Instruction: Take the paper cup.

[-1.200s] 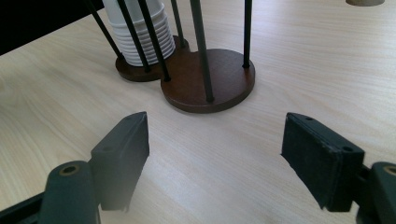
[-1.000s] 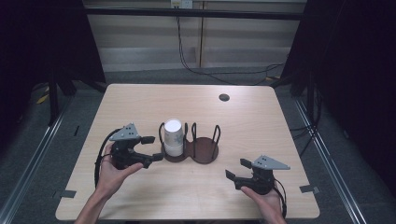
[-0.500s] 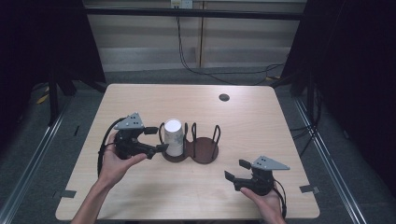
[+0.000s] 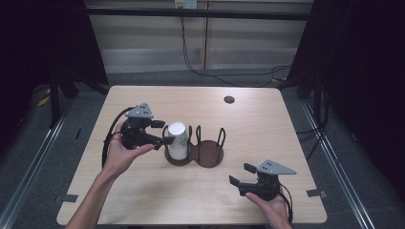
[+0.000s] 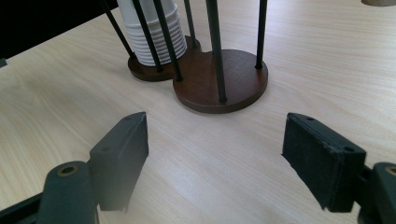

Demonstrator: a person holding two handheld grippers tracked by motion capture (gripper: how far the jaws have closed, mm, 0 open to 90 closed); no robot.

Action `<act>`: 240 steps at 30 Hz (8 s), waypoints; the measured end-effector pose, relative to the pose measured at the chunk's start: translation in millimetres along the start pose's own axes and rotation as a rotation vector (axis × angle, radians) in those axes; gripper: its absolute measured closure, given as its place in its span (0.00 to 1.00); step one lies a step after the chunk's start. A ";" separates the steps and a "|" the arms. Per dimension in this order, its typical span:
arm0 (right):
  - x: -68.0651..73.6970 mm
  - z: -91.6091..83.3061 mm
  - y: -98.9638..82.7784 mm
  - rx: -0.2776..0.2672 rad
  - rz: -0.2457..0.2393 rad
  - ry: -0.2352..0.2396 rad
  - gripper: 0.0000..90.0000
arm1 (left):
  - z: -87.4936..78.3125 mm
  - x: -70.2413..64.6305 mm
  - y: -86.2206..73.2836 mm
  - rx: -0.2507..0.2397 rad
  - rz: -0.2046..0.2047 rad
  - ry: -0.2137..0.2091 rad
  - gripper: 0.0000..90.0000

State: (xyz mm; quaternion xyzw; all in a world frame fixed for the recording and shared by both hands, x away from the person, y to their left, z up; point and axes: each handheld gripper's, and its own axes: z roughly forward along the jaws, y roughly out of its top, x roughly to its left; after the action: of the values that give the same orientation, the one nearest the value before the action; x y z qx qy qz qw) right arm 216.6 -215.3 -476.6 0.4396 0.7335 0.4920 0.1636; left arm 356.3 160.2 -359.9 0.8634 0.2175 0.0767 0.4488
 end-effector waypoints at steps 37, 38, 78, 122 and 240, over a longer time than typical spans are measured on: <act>2.2 -1.1 -0.7 0.001 -0.001 0.021 0.24 | 60.0 7.8 34.2 0.297 0.061 0.021 0.36; 2.2 -1.1 -0.7 0.001 -0.001 0.020 0.24 | 60.2 8.1 34.4 0.307 0.067 0.026 0.36; 2.6 -0.4 -0.4 0.002 -0.006 0.005 0.25 | 58.9 12.2 45.0 0.357 0.062 0.028 0.39; 2.8 2.7 -0.8 0.012 -0.002 0.017 0.24 | 10.4 17.0 57.8 0.178 0.010 0.012 0.41; 66.5 66.5 39.9 -0.010 -0.241 0.437 0.24 | 36.8 -79.1 -21.6 0.031 -0.022 -0.331 0.40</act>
State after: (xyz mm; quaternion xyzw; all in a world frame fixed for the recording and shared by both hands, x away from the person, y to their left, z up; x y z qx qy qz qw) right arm 243.4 -118.1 -460.0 0.2315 0.7962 0.5557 0.0607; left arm 290.9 108.6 -393.9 0.8686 0.1512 -0.0746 0.4659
